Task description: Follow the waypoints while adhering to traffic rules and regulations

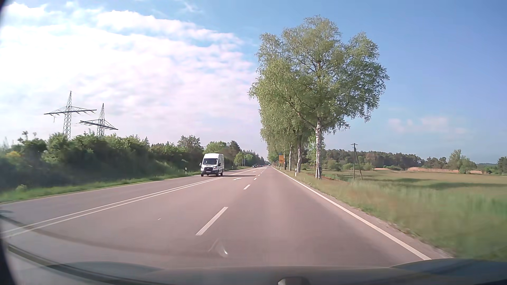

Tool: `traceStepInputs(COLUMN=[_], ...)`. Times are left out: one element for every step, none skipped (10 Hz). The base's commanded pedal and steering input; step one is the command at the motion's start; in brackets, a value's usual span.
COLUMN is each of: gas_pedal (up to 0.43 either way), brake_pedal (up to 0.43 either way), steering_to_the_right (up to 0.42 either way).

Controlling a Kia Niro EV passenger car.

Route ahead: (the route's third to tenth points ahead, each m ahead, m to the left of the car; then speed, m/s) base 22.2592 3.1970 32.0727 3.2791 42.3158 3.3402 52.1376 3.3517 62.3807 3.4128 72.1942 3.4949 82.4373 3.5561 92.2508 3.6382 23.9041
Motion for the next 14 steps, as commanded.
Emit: traceStepInputs(gas_pedal=[0.209, 0.209, 0.209, 0.209, 0.209, 0.209, 0.209, 0.209, 0.209, 0.209, 0.209, 0.209, 0.209, 0.209], brake_pedal=[0.0, 0.0, 0.0, 0.0, 0.0, 0.0, 0.0, 0.0, 0.0, 0.0, 0.0, 0.0, 0.0, 0.0], steering_to_the_right=[0.003, 0.002, 0.002, 0.002, 0.002, 0.002, 0.002, 0.002, 0.002, 0.001, 0.001, 0.001, 0.001, 0.001])
